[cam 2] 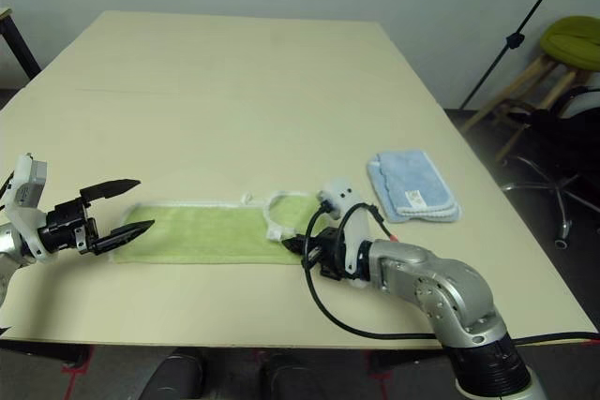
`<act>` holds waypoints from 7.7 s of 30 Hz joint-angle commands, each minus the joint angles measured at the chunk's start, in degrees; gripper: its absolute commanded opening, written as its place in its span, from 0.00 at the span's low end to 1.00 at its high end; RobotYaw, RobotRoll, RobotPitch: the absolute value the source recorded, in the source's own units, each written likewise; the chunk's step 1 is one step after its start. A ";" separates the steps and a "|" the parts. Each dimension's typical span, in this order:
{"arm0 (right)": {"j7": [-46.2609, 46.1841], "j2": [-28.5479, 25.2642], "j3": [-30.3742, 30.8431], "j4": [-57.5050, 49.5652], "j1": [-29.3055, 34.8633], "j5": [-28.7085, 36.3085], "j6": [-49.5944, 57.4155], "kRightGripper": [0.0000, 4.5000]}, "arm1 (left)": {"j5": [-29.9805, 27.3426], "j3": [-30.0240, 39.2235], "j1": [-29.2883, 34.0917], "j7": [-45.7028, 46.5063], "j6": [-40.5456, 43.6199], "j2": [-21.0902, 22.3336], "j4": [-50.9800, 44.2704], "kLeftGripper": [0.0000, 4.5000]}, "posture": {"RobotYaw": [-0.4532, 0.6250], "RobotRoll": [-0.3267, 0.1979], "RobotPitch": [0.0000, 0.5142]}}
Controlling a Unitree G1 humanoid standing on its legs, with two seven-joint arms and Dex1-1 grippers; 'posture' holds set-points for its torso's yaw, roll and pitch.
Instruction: Fold the towel and set it aside.
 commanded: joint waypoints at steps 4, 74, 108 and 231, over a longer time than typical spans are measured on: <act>1.69 0.06 -3.04 -1.12 -2.51 4.79 7.71 0.39 | -0.15 0.22 0.74 0.79 1.09 0.10 -1.04 1.00 | 0.59 0.62 0.17; 43.64 -10.81 7.67 31.33 -20.38 -45.29 -73.35 0.00 | -0.62 -0.70 -1.51 2.59 4.26 -0.37 -5.01 1.00 | 0.61 0.62 0.14; 23.54 4.46 -17.32 23.45 -13.18 -21.50 -26.65 0.99 | 5.04 -14.44 -20.32 20.29 19.74 -11.21 -4.36 1.00 | 0.57 0.62 0.17; 56.21 -16.06 -13.16 20.87 -1.13 -14.15 -44.88 1.00 | -76.09 -2.18 8.65 100.24 41.09 -15.34 -16.62 0.17 | 0.61 0.62 0.23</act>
